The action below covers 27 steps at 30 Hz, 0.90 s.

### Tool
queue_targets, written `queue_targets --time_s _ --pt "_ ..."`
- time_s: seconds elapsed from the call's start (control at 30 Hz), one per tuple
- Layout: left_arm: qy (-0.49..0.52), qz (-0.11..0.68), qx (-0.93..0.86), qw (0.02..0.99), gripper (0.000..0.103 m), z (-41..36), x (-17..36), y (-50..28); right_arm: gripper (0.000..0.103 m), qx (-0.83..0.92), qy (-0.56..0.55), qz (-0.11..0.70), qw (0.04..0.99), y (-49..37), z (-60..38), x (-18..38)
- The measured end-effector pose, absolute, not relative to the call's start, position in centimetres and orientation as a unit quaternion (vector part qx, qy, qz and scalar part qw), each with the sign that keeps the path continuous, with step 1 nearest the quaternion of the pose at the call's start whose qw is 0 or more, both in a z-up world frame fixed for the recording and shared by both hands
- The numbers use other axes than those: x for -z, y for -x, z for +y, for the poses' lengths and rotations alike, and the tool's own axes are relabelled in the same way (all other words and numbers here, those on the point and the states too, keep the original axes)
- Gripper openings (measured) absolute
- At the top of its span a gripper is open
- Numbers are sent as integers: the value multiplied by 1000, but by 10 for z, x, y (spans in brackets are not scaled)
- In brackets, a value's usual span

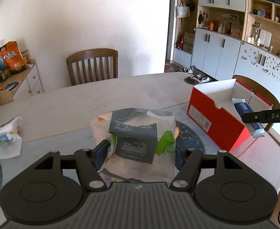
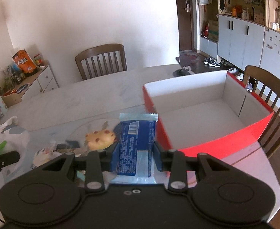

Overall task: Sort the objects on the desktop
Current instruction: 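Carry the blue bar with right tool into the red shoebox while left tool carries the tissue pack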

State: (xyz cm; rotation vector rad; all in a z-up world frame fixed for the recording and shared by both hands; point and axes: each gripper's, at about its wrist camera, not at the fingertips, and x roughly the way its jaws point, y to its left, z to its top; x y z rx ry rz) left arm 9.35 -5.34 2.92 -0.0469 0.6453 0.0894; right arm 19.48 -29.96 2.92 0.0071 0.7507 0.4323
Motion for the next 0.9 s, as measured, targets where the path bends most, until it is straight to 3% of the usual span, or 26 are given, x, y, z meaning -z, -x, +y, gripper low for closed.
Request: queue_targets --time_s 0.9 --pt "-9 317 -6 949 67 -186 -40 -211 36 -238 -4 373 897 -288 -394 -25"
